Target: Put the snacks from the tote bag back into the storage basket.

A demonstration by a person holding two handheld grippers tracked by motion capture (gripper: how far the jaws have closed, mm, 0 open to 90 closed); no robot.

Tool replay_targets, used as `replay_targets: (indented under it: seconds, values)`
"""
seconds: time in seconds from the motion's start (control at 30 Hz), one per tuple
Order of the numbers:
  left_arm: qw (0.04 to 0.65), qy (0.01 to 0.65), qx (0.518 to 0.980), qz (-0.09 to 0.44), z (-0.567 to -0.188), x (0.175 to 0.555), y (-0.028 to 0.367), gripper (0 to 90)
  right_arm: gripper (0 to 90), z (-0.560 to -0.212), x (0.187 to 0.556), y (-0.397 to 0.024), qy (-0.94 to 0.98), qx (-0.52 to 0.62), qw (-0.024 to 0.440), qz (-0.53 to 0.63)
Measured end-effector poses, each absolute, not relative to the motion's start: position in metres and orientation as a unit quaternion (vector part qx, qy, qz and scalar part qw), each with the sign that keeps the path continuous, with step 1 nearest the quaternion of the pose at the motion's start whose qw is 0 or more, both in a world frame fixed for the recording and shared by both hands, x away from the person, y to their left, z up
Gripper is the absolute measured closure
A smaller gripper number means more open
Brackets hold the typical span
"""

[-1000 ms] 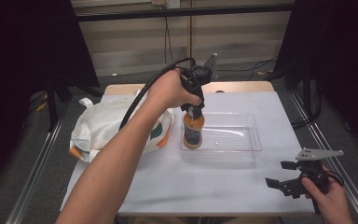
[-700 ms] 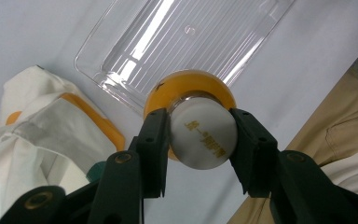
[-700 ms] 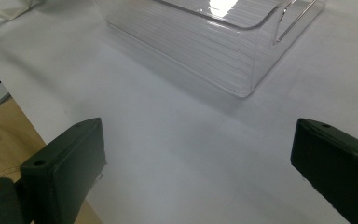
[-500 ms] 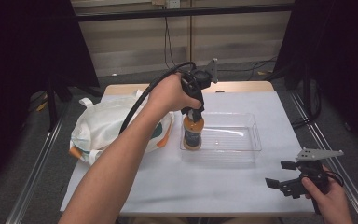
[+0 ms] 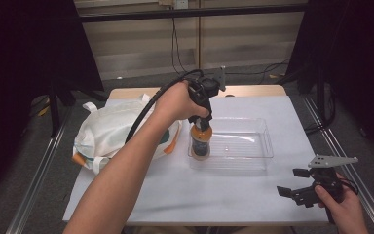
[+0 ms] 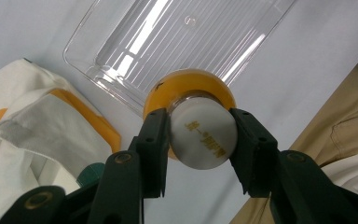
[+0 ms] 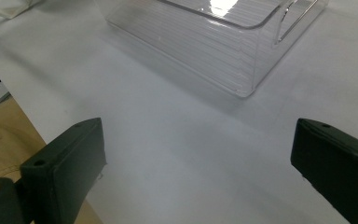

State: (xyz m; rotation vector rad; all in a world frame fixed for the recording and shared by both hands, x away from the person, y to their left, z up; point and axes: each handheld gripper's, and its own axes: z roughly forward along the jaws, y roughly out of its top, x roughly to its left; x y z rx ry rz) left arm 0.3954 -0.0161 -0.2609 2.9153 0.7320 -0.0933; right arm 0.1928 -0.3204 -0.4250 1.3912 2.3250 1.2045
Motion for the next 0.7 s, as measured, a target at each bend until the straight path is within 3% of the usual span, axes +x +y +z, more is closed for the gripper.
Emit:
replay_targets:
  seconds: [0.7]
  values:
    - [0.058, 0.244, 0.967, -0.035, -0.278, 0.396, -0.019, 59.1, 2.6, -0.425, 0.193, -0.321, 0.783, 0.465, 0.089, 0.404]
